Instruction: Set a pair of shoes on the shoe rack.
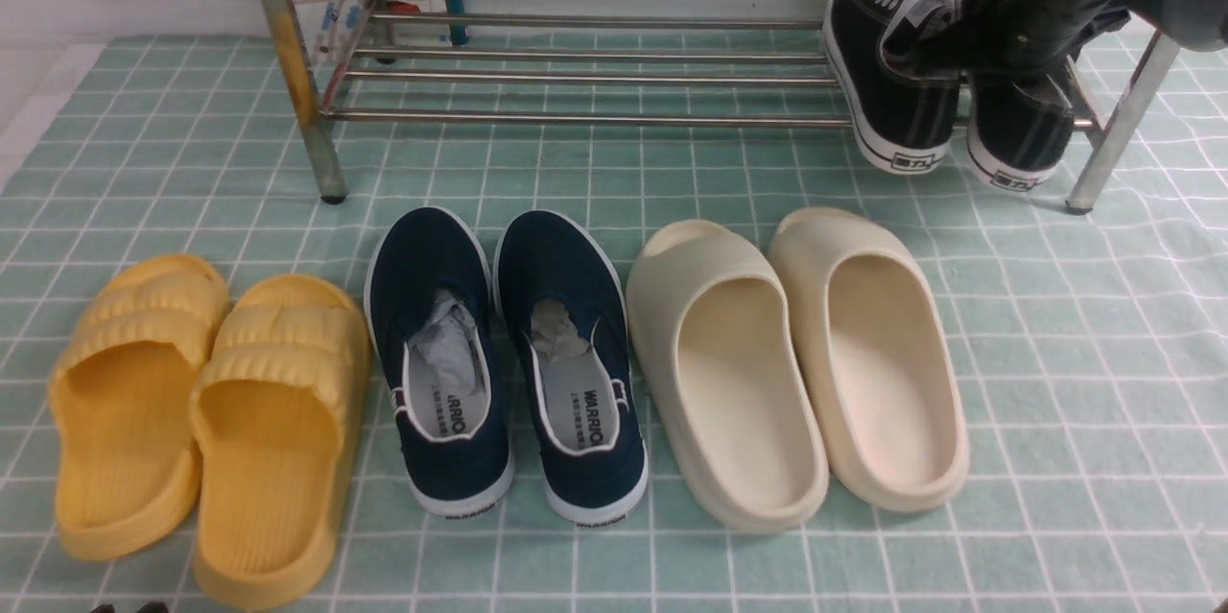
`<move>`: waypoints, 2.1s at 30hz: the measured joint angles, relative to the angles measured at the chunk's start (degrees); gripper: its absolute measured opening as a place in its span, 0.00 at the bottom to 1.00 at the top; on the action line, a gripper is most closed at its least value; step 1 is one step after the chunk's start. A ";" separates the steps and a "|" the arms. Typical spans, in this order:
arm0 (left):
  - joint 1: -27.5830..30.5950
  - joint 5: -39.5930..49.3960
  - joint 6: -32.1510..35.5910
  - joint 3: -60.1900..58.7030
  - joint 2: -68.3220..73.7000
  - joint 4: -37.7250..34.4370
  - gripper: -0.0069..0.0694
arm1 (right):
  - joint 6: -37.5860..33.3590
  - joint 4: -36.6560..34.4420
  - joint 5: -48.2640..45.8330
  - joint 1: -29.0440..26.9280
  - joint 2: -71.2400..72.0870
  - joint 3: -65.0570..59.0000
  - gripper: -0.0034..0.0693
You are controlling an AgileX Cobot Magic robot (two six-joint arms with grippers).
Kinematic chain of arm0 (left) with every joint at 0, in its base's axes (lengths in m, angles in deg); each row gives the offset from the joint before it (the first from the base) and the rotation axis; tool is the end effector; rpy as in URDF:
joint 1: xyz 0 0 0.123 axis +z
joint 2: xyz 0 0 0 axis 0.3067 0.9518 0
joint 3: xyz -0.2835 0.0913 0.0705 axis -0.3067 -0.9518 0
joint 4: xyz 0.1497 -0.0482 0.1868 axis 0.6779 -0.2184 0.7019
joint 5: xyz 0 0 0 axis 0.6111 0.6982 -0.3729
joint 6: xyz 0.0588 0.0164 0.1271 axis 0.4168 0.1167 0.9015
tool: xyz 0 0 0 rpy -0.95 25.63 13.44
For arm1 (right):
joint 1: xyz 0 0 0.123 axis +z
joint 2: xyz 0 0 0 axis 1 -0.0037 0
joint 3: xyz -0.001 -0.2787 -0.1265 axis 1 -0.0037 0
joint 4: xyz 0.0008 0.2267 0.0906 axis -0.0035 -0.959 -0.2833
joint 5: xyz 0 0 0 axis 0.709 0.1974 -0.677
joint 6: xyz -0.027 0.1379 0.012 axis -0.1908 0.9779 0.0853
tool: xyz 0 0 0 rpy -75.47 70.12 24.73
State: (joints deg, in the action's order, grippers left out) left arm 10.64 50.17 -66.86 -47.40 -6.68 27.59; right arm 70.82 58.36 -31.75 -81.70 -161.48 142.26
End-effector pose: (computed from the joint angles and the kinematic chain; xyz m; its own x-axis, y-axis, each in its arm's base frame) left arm 0.0692 -0.0127 0.1512 -0.3505 -0.1825 -0.9186 0.0741 0.9724 -0.2214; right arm 0.5556 0.0545 0.2364 -0.7549 -0.1145 -0.6458 -0.0338 0.9901 -0.1361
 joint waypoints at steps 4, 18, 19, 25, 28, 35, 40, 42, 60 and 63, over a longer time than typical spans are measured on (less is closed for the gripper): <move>0.00 0.00 0.00 0.00 0.00 0.00 0.40 | 0.00 1.07 0.44 -0.06 0.05 0.27 0.32; 0.00 0.00 0.00 0.00 0.00 0.00 0.40 | -4.14 -4.72 -16.75 1.29 5.94 0.45 0.58; 0.00 0.00 0.00 0.00 0.00 0.00 0.40 | -4.50 -5.21 -17.25 1.34 6.92 0.23 0.50; 0.00 0.00 0.00 0.00 0.00 0.00 0.40 | -5.86 -7.37 -18.61 2.68 15.65 -3.69 0.11; 0.00 0.00 0.00 0.00 0.00 0.00 0.40 | -6.10 -7.68 -17.69 2.89 22.91 -8.81 0.04; 0.00 0.00 0.00 0.00 0.00 0.00 0.40 | -6.23 -7.90 -2.41 2.84 48.15 -37.82 0.04; 0.00 0.00 0.00 0.00 0.00 0.00 0.40 | -6.23 -8.04 14.21 2.84 65.83 -63.43 0.04; 0.00 0.00 0.00 0.00 0.00 0.00 0.40 | -6.23 -8.35 20.96 2.84 72.27 -73.99 0.04; 0.00 0.00 0.00 0.00 0.00 0.00 0.40 | -6.23 -10.48 66.54 2.84 102.50 -123.11 0.05; 0.00 0.00 0.00 0.00 0.00 0.00 0.40 | -6.23 -10.41 64.37 2.84 102.56 -123.45 0.05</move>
State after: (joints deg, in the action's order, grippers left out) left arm 10.64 50.17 -66.86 -47.40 -6.68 27.59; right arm 64.58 47.95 32.62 -78.86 -58.92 18.81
